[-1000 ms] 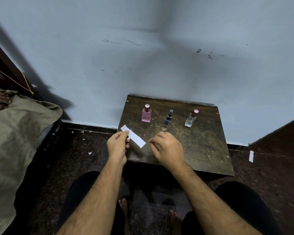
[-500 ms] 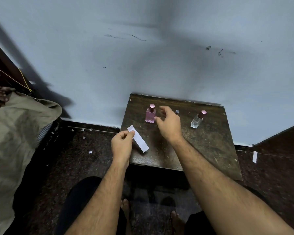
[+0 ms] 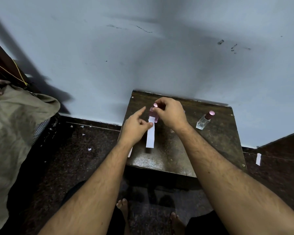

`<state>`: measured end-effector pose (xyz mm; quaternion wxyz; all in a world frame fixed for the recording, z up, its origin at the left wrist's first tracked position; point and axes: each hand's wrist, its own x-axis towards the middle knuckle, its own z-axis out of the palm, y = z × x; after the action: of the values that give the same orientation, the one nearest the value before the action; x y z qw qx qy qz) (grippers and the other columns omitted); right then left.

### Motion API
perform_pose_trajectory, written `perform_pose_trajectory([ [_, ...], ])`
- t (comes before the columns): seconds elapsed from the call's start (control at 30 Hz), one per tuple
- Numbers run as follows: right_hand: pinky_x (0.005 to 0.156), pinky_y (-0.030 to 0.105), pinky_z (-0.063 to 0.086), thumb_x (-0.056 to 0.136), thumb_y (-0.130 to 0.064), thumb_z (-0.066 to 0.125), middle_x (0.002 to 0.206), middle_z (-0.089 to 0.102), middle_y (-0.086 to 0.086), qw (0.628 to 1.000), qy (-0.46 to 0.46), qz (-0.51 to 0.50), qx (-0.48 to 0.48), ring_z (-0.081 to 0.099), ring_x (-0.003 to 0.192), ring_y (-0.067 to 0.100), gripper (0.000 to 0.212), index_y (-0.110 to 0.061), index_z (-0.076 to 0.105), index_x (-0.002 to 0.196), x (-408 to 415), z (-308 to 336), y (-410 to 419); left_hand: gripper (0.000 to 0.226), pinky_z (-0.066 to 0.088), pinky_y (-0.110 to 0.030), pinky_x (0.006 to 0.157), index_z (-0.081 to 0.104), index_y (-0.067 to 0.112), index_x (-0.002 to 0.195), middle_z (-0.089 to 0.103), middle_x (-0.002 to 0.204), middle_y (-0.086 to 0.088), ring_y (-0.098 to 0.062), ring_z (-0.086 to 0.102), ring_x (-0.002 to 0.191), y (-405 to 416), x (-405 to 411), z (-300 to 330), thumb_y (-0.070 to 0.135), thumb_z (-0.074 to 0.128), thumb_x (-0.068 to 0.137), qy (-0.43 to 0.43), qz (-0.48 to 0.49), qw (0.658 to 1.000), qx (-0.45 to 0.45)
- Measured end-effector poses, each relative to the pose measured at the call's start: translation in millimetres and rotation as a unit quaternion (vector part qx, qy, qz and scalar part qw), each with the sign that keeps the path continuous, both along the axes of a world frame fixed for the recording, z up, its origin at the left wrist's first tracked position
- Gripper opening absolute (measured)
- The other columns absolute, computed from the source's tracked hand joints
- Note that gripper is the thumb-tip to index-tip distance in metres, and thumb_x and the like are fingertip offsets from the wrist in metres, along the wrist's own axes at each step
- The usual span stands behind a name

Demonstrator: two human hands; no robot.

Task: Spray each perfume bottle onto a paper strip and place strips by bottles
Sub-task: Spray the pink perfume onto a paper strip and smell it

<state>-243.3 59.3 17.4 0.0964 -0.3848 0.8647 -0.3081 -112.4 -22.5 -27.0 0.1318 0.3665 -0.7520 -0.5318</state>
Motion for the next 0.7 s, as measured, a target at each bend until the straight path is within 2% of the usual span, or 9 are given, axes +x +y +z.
perform_pose_trajectory([
  [0.1,0.079,0.029,0.051,0.083,-0.033,0.072,0.095,0.073,-0.007,1.0,0.006,0.01,0.014,0.065,0.089,0.011,0.02,-0.022,0.072,0.1,-3.8,1.6,-0.9,0.075,0.05,-0.027,0.073,0.04,0.034,0.146,0.066,0.067,0.009,-0.005,0.061,0.069,-10.8,-14.7,8.7,0.026,0.077,0.081,-0.045,-0.03,0.998,-0.039],
  [0.2,0.08,0.033,0.052,0.083,-0.032,0.072,0.093,0.074,-0.006,0.999,0.017,0.017,0.022,0.065,0.089,0.013,0.018,-0.023,0.073,0.099,-4.0,2.7,-1.4,0.063,0.04,-0.021,0.062,0.052,0.034,0.138,0.061,0.067,0.015,0.002,0.055,0.064,-17.5,-24.4,19.8,0.024,0.077,0.081,-0.084,-0.056,0.991,-0.089],
  [0.27,0.08,0.033,0.052,0.084,-0.031,0.071,0.095,0.073,-0.006,1.0,0.017,0.015,0.022,0.064,0.09,0.013,0.019,-0.022,0.072,0.101,-2.4,3.6,-1.1,0.053,0.041,-0.023,0.063,0.061,0.031,0.129,0.062,0.073,0.017,0.0,0.057,0.068,-20.4,-25.0,24.5,0.026,0.079,0.079,-0.115,-0.057,0.987,-0.1],
  [0.37,0.082,0.034,0.052,0.084,-0.031,0.071,0.099,0.073,-0.005,1.0,0.017,0.012,0.021,0.064,0.094,0.015,0.021,-0.022,0.072,0.104,-1.8,4.6,-0.3,0.035,0.046,-0.025,0.065,0.064,0.023,0.102,0.068,0.084,0.009,-0.008,0.064,0.072,-14.5,-14.2,21.3,0.029,0.084,0.074,-0.147,-0.01,0.987,-0.068],
  [0.43,0.083,0.034,0.052,0.084,-0.032,0.071,0.101,0.073,-0.004,0.999,0.022,0.013,0.022,0.064,0.097,0.016,0.022,-0.022,0.072,0.104,-1.4,5.2,-0.5,0.028,0.047,-0.025,0.061,0.063,0.02,0.086,0.07,0.071,0.006,-0.006,0.064,0.058,-1.0,-4.9,15.4,0.029,0.085,0.072,-0.16,0.003,0.987,-0.03],
  [0.5,0.082,0.032,0.05,0.085,-0.033,0.071,0.102,0.072,-0.005,0.999,0.026,0.008,0.025,0.063,0.099,0.016,0.022,-0.023,0.072,0.105,0.1,6.0,-0.5,0.023,0.045,-0.024,0.058,0.065,0.02,0.076,0.068,0.058,0.006,-0.005,0.062,0.054,13.1,-1.6,9.3,0.031,0.085,0.072,-0.182,0.005,0.983,-0.029],
  [0.57,0.079,0.03,0.047,0.086,-0.033,0.07,0.103,0.072,-0.005,0.999,0.028,0.001,0.029,0.063,0.1,0.016,0.022,-0.024,0.072,0.106,2.4,7.4,0.3,0.021,0.042,-0.023,0.055,0.066,0.019,0.071,0.068,0.057,0.007,-0.006,0.063,0.059,23.0,-2.1,4.7,0.033,0.083,0.073,-0.204,0.017,0.977,-0.062],
  [0.7,0.074,0.026,0.039,0.086,-0.032,0.07,0.104,0.072,-0.003,0.999,0.023,-0.003,0.032,0.062,0.101,0.017,0.023,-0.023,0.071,0.107,3.7,10.0,2.0,0.024,0.043,-0.025,0.06,0.061,0.021,0.065,0.068,0.071,0.007,-0.014,0.065,0.074,33.1,-1.5,-4.7,0.03,0.082,0.073,-0.221,0.05,0.969,-0.1],
])
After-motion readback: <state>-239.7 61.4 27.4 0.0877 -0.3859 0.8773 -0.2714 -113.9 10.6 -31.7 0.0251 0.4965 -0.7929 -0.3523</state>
